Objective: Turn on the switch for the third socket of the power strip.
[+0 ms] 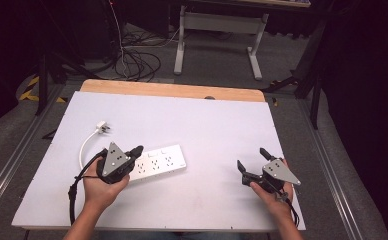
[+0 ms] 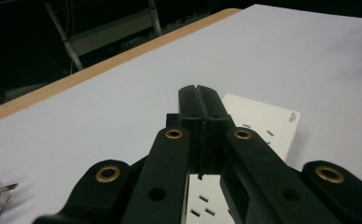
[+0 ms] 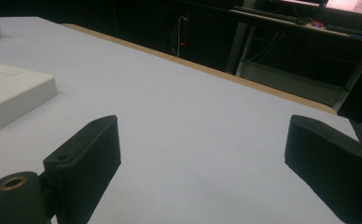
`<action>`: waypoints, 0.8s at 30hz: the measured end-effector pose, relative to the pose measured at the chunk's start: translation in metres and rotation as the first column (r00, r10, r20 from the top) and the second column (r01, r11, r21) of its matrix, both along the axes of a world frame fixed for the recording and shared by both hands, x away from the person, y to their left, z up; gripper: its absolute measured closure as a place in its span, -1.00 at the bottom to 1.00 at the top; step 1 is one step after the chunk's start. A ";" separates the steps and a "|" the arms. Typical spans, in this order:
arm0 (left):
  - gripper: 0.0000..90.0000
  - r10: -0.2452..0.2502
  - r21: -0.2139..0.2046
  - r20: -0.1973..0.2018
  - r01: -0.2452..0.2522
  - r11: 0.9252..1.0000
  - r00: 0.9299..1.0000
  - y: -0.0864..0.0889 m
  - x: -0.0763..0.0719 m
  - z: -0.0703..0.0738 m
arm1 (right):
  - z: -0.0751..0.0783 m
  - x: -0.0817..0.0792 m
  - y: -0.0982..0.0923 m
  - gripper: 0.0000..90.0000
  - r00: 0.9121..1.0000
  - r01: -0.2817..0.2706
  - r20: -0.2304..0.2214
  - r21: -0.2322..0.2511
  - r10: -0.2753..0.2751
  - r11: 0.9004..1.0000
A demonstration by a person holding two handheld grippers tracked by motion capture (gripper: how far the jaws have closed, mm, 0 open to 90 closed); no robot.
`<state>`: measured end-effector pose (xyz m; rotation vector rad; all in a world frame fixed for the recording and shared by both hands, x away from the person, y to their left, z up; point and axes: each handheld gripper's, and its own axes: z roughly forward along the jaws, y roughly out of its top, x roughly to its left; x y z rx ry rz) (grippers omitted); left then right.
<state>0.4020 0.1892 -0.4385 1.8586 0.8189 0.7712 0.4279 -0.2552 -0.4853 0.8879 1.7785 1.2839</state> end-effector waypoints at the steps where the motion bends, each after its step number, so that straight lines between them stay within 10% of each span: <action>1: 1.00 -0.001 0.000 -0.002 0.001 1.000 1.000 -0.001 0.001 0.000 | 0.000 0.000 0.000 -0.75 1.000 0.000 0.000 0.000 0.000 1.000; 24: 1.00 -0.045 0.032 -0.042 0.047 0.998 0.998 -0.018 0.018 -0.007 | 0.000 0.000 0.001 -0.74 1.000 0.002 -0.003 -0.003 -0.002 1.000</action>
